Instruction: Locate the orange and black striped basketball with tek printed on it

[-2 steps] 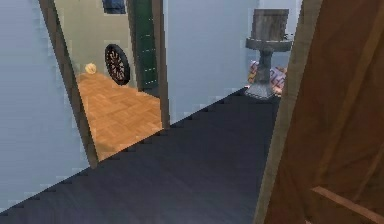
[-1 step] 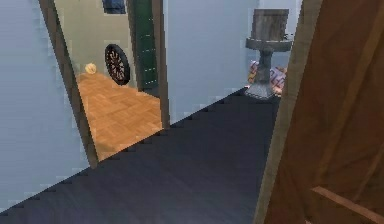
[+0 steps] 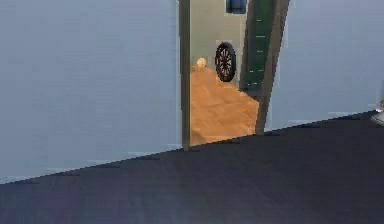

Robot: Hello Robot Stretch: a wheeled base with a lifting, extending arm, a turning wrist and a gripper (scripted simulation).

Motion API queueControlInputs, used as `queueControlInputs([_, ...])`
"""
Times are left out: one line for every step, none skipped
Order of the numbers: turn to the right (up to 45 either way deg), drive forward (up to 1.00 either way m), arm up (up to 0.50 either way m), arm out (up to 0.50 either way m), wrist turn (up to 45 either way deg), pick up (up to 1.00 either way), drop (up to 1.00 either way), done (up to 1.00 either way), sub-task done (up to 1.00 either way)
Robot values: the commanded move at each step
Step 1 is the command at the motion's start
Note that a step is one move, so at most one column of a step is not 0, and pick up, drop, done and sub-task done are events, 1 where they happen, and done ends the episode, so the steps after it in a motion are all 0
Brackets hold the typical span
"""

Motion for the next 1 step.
queueControlInputs([-45.0,0.00,0.00,0.00,0.0,0.00,0.00,0.00,0.00])
